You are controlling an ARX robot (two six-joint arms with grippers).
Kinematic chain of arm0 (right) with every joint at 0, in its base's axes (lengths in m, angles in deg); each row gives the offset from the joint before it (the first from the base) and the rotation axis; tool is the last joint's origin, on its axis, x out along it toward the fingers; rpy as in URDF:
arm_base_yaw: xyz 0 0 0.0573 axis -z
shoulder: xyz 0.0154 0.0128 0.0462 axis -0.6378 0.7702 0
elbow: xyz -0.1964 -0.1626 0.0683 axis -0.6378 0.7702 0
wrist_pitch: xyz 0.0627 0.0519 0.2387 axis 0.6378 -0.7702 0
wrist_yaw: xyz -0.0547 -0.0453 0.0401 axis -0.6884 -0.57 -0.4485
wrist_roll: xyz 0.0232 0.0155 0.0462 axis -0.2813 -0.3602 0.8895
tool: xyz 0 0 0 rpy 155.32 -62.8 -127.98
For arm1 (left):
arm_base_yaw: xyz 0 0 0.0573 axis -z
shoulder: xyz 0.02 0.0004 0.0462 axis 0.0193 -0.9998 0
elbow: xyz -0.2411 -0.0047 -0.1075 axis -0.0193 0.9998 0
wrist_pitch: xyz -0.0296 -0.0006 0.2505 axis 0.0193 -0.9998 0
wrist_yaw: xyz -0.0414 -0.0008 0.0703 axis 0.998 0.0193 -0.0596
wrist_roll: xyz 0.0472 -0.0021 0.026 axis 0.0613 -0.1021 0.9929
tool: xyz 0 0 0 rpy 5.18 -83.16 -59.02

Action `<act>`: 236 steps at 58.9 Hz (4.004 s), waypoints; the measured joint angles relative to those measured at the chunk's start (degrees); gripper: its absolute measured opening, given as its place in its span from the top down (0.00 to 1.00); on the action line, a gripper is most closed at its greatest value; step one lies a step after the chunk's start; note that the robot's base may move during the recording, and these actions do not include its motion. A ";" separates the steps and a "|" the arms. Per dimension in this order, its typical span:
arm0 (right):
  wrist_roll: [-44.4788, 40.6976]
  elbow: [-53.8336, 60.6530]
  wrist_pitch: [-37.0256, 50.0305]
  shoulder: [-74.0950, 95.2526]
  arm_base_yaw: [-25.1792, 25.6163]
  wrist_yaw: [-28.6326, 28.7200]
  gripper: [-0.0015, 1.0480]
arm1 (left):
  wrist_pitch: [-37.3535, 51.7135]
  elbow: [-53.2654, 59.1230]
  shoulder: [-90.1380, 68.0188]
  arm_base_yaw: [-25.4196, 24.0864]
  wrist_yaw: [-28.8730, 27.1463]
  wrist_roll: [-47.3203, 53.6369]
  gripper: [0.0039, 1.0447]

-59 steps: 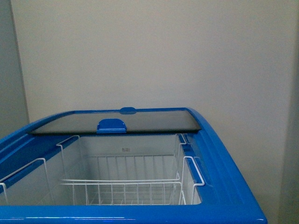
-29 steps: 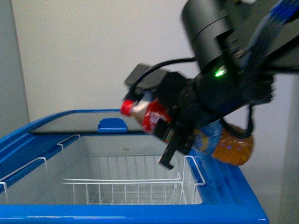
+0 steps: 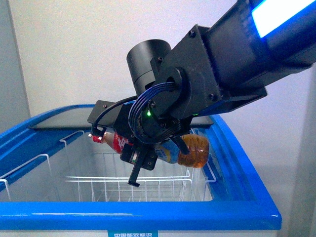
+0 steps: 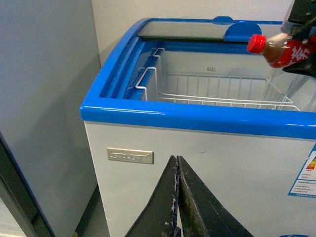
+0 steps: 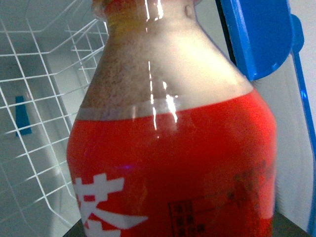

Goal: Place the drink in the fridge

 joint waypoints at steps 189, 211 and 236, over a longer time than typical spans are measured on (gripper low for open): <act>55.56 97.22 3.85 -118.66 17.29 -0.79 0.97 | -0.11 0.00 0.15 0.02 -0.02 -0.02 0.98; 55.56 97.20 2.16 -120.43 30.42 11.87 0.97 | -0.11 0.00 0.15 0.02 -0.02 0.00 0.98; 55.54 97.20 2.14 -120.43 30.62 11.98 0.88 | -0.11 0.00 0.15 0.02 -0.02 -0.04 0.86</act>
